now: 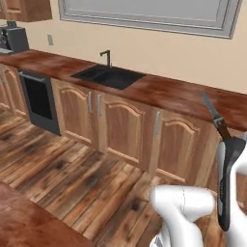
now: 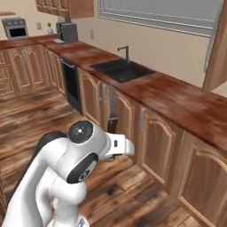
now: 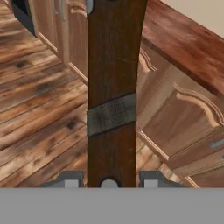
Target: Move the cutting board and knife to the sink. Then move spray from the cabinet to the counter.
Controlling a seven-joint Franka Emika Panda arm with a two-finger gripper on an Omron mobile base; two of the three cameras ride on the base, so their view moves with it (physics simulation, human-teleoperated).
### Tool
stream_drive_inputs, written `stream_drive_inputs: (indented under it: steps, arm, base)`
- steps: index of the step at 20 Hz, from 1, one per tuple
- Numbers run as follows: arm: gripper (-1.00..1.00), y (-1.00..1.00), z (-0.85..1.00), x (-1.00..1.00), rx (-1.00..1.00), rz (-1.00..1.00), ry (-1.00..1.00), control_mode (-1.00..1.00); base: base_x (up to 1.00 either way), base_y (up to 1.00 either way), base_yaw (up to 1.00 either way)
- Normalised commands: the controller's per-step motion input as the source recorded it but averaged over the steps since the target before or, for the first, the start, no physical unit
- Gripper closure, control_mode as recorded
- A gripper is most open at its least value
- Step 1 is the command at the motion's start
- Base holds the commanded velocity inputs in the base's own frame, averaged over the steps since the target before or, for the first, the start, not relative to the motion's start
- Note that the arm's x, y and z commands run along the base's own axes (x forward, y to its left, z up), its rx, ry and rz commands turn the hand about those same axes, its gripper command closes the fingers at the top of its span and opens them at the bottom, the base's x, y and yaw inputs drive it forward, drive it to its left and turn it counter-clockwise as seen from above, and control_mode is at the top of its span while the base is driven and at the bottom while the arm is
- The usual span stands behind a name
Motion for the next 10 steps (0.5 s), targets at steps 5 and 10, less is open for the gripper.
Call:
stream_drive_inputs:
  steps: [5,10]
  arm:
    - [1.00,0.00,0.00,0.00,0.00,0.00,0.00,1.00]
    - [1.00,0.00,0.00,0.00,0.00,0.00,0.00,1.00]
  base:
    - [1.00,-0.08,0.34]
    - [1.00,-0.01,0.24]
